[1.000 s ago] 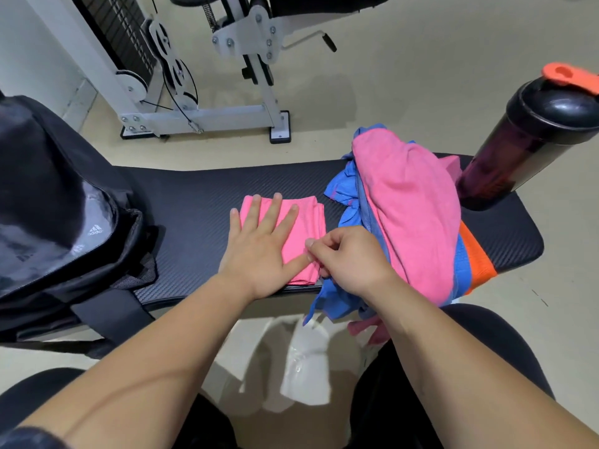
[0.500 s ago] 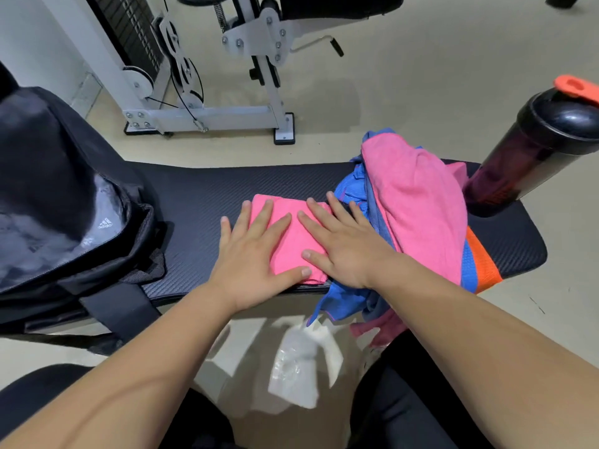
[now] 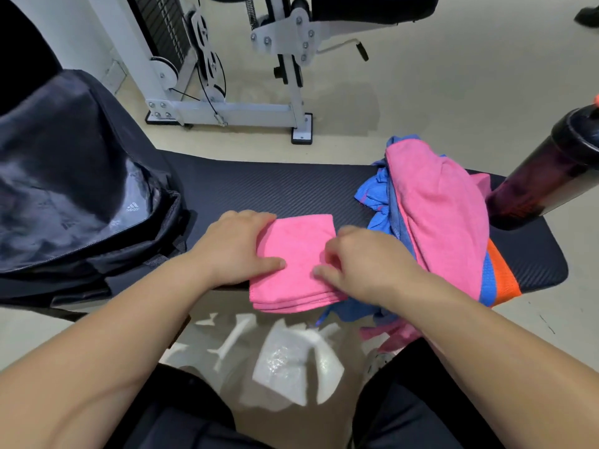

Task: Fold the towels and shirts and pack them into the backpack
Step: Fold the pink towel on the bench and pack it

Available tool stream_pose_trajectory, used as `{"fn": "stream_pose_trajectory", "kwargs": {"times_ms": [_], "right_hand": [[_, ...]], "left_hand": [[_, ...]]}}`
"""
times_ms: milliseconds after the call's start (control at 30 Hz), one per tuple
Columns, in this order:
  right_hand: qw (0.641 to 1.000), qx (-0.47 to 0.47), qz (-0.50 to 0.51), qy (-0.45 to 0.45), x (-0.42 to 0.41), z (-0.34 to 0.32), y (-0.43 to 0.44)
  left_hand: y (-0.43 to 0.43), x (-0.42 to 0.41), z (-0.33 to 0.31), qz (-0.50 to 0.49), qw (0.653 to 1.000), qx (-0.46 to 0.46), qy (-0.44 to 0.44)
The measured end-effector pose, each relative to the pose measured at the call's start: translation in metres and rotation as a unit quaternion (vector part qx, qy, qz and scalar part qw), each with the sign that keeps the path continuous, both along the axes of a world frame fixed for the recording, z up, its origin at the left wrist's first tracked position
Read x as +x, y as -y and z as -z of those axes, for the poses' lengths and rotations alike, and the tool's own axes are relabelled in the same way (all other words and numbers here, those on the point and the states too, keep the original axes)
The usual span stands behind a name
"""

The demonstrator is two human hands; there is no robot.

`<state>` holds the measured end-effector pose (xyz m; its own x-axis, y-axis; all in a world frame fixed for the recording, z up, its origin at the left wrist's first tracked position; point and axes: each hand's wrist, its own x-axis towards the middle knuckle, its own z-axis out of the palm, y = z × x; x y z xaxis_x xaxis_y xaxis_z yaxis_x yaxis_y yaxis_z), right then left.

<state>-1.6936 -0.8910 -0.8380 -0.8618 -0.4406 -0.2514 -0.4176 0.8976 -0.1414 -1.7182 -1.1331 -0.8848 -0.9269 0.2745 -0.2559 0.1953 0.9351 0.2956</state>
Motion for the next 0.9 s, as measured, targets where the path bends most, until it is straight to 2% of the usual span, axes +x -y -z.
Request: {"fn": "stream_pose_trajectory", "kwargs": {"times_ms": [67, 133, 300, 467, 567, 667, 800, 900], "right_hand": [[0.998, -0.047, -0.001, -0.035, -0.02, 0.002, 0.005], [0.997, -0.078, -0.016, -0.013, -0.041, 0.005, 0.015], [0.992, 0.062, -0.082, 0.069, -0.077, 0.012, 0.032], [0.986, 0.097, -0.117, 0.064, -0.088, 0.015, 0.032], [0.986, 0.091, -0.125, 0.063, -0.093, 0.013, 0.033], [0.989, 0.089, -0.117, -0.011, -0.102, 0.009, 0.031], [0.985, 0.019, -0.045, -0.166, -0.114, 0.009, 0.029], [0.98, -0.037, 0.0, -0.197, -0.11, 0.013, 0.033]], "left_hand": [[-0.002, -0.013, -0.006, 0.014, 1.0, -0.001, 0.007], [-0.003, -0.026, -0.015, 0.035, 0.999, -0.01, 0.019], [-0.011, -0.046, -0.029, 0.057, 0.995, -0.056, 0.065], [-0.019, -0.053, -0.024, 0.083, 0.988, -0.114, 0.068], [-0.022, -0.055, -0.025, 0.096, 0.99, -0.105, 0.02], [-0.023, -0.06, -0.029, 0.089, 0.991, -0.088, -0.052], [-0.023, -0.073, -0.033, 0.06, 0.989, -0.063, -0.12], [-0.026, -0.078, -0.035, 0.026, 0.987, -0.06, -0.15]]}}
